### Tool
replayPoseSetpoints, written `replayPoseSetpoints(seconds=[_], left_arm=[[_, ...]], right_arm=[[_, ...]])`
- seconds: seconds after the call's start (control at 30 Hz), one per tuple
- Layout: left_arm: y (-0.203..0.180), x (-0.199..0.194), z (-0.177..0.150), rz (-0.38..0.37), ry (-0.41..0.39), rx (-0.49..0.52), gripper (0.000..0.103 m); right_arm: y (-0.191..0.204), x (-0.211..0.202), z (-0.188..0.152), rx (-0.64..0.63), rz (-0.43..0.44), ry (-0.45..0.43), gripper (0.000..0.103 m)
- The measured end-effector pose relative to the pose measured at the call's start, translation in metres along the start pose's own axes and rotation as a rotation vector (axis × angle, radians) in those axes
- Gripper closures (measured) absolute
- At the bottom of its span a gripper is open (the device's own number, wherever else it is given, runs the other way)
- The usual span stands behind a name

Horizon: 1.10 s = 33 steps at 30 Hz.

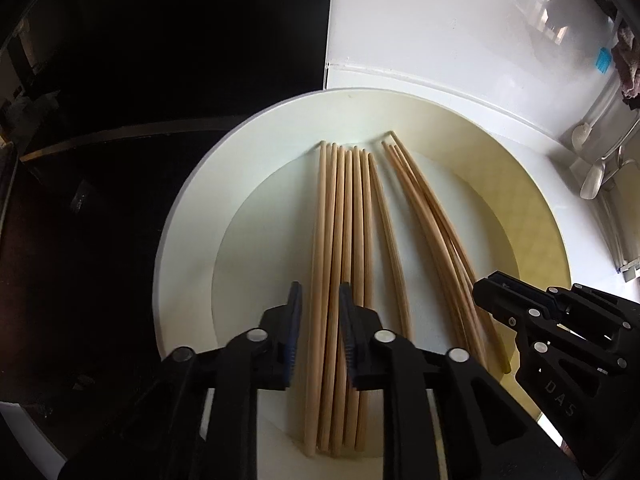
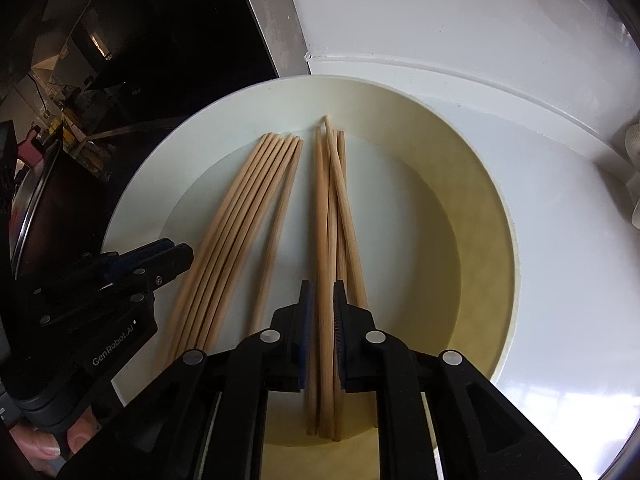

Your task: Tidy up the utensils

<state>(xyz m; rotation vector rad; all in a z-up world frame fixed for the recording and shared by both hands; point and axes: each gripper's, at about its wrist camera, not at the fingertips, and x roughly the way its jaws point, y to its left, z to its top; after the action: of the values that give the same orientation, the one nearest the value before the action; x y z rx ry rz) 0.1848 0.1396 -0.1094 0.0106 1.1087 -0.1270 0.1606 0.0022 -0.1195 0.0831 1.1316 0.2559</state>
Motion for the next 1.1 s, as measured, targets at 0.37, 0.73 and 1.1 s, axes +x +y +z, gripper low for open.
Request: replayPoseSetpoints(seconds=[0.37,0.73,1.1], left_arm=[[0.014,-0.045,-0.005,0.037,-0.084,-0.026,0.017],[0.025,-0.068,-0.017,0.046,-0.102,-0.047,0.013],[0.022,-0.081,-0.020,0.042,-0.126,-0.045,0.011]], right_arm=[[0.002,-0.054,-0.015,0.033,-0.025,-0.109,0.059],[0.011,-0.070,-0.033,0.038,-0.030,-0.101,0.053],[0.016,-0.086,-0.038,0.045,-0.054,-0.123,0.051]])
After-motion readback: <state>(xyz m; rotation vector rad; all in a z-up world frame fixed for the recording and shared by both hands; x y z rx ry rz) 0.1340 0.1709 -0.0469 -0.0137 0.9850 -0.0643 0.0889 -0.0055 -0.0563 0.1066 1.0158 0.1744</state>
